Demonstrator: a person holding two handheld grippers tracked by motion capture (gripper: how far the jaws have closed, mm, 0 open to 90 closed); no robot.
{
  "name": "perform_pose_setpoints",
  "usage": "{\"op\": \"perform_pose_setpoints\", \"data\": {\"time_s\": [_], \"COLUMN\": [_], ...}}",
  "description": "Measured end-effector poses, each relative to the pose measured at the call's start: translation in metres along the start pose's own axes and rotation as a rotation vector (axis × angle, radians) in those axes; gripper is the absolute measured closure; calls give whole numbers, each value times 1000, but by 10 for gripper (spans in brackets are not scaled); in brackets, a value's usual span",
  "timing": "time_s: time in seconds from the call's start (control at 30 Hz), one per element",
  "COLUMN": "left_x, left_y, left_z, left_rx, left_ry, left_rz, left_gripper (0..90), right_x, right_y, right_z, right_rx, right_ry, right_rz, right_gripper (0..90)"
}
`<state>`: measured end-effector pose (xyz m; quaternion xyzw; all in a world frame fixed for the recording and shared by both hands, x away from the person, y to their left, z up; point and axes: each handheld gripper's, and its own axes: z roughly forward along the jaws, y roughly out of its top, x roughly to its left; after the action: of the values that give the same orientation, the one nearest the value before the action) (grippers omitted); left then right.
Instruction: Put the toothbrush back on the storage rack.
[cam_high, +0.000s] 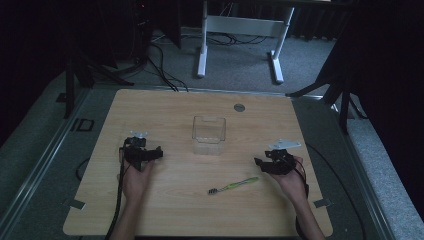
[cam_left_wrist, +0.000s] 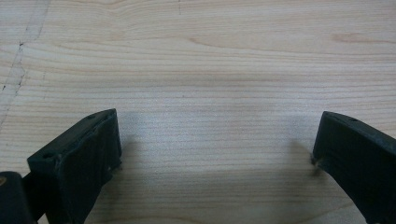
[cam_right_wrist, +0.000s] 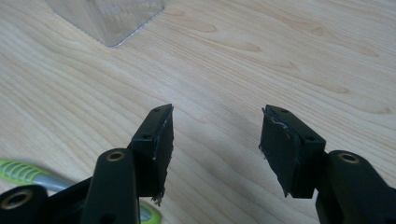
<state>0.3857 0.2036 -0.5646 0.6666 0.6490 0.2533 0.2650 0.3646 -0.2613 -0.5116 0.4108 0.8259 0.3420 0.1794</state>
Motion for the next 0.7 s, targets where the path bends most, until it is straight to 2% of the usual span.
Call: {"op": "perform_pose_setpoints", "data": {"time_s": [0.7], "left_x": [0], "left_y": [0], "left_z": [0], "left_rx": [0], "left_ry": [0], "left_rz": [0], "left_gripper": [14], "right_x": [7], "right_y": [19], "right_z": [-15], "right_rx": [16], "right_ry": [50], "right_rz": [-171], "right_gripper": [456]}}
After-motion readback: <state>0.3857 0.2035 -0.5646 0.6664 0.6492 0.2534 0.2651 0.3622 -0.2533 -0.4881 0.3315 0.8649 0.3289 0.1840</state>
